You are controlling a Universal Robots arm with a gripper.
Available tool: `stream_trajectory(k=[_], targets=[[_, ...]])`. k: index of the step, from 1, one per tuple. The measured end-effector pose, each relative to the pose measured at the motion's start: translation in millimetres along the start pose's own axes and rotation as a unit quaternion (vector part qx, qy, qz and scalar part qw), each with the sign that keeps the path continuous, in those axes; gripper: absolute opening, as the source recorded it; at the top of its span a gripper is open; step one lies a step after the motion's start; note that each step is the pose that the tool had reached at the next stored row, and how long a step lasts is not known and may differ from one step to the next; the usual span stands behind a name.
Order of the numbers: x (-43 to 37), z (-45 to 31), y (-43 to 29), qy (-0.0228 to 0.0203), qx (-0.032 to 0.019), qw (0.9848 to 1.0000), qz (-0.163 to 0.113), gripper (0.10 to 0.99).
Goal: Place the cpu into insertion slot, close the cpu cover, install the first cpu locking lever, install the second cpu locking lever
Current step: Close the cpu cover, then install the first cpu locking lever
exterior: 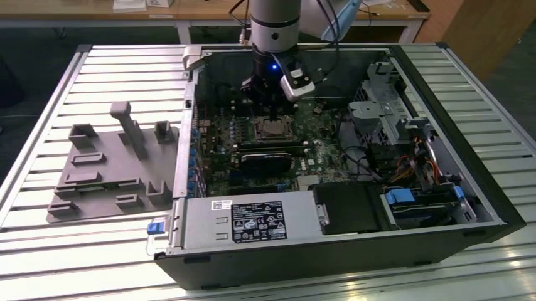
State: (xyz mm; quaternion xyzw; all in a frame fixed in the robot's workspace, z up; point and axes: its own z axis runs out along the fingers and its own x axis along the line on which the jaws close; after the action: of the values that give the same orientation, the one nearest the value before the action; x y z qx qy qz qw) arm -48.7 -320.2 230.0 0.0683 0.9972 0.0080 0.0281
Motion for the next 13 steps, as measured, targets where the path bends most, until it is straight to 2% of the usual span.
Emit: stream_trajectory(k=[5, 13], targets=[[-0.6, -10.5, 0.2, 0.0001, 0.0001, 1.0000, 0.000, 0.106], [-0.7, -12.5, 0.2, 0.0000, 0.0001, 1.0000, 0.000, 0.106]])
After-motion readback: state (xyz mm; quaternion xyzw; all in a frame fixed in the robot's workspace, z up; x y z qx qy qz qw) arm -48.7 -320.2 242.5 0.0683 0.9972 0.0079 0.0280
